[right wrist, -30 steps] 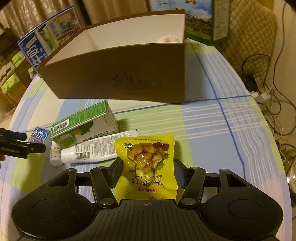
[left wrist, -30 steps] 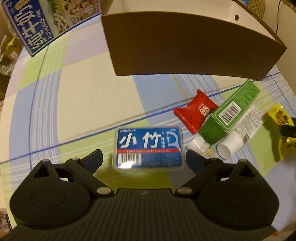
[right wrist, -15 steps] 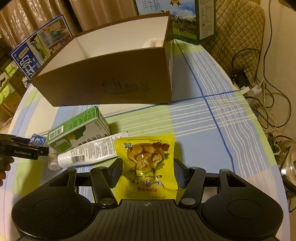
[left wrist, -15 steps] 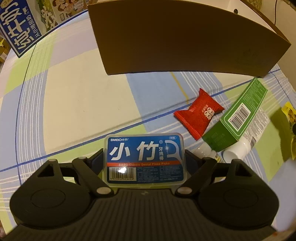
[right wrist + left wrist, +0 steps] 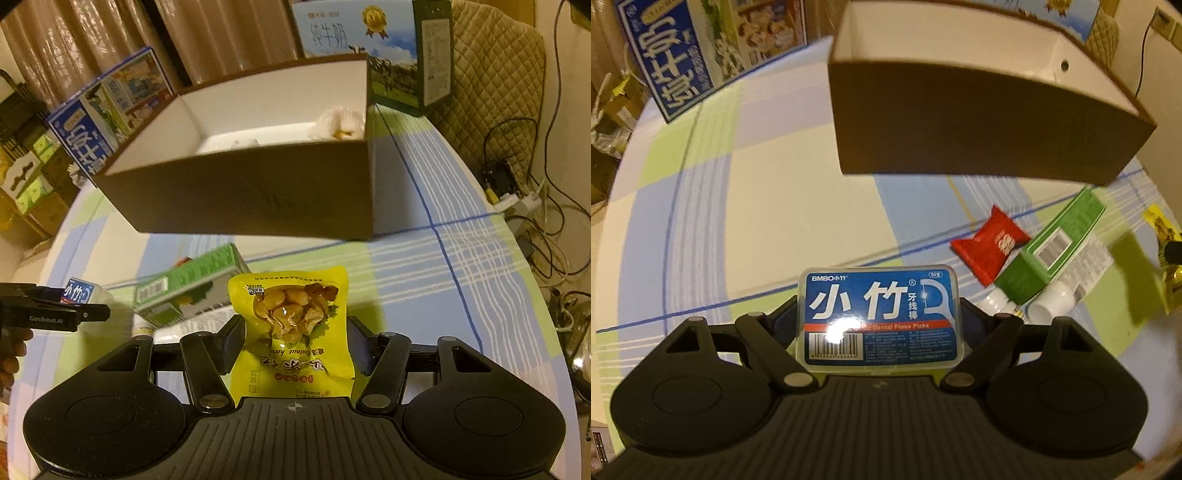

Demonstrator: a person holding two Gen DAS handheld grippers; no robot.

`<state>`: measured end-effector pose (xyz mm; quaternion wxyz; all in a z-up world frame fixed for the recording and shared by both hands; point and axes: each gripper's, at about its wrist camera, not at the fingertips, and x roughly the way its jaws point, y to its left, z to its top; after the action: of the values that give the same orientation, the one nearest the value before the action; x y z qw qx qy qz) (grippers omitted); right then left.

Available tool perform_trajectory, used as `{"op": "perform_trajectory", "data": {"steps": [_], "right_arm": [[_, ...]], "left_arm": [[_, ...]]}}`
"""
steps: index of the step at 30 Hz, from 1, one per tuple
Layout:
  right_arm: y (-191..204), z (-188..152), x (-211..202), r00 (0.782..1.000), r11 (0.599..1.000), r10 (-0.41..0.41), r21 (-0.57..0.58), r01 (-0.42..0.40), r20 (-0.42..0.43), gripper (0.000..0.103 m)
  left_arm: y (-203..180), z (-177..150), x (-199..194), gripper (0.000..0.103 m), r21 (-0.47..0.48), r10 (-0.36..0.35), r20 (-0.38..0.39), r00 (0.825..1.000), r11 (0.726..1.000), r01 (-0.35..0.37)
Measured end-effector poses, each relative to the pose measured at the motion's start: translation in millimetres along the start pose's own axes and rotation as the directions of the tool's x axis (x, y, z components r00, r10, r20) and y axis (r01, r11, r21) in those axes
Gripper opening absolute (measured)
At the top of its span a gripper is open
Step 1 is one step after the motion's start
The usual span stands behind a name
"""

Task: Organize objects
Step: 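Carry floss box and snack packet into the brown box and open both grippers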

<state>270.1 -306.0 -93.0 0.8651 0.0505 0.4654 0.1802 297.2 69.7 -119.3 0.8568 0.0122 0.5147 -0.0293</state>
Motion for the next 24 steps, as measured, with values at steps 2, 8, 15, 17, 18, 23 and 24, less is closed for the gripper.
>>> {"op": "perform_trajectory", "data": {"steps": [2,8,15,17,18,23,24], "right_arm": [[3.6,4.8,-5.2,1.0,1.0,0.018,-0.005,-0.018,0.013,0.056],[16.6,29.2,-21.3,0.994,0.996,0.089,-0.034,-0.087,0.066,0.056],[24.3,78.1,-21.3,0.981,0.988,0.157,-0.026,-0.155,0.114,0.056],[25.3,94.7,-18.8,0.977,0.986,0.168,-0.028,-0.166,0.132,0.056],[26.8,104.7,-16.6,0.975,0.985,0.172,-0.034,-0.169,0.143,0.056],[29.9,143.5,-4.6,0.969,0.985,0.17,-0.055,-0.163,0.179,0.056],[29.0,149.7,-1.3,0.969,0.985,0.169,-0.056,-0.162,0.182,0.056]], "left_arm": [[-0.1,4.2,-11.1,0.083,-0.003,0.002,0.021,1.0,1.0,-0.002],[-9.9,30.6,-43.7,0.083,0.017,-0.017,0.104,0.994,1.0,0.015],[-32.1,82.9,-60.0,0.083,0.066,-0.069,0.181,0.981,0.996,0.058],[-37.3,101.2,-59.4,0.083,0.074,-0.073,0.194,0.978,0.995,0.06],[-39.8,109.6,-58.6,0.083,0.079,-0.072,0.199,0.977,0.995,0.057],[-46.1,157.5,-47.0,0.083,0.088,-0.064,0.211,0.975,0.995,0.047],[-45.6,165.6,-43.3,0.083,0.081,-0.067,0.203,0.977,0.995,0.051]]}}
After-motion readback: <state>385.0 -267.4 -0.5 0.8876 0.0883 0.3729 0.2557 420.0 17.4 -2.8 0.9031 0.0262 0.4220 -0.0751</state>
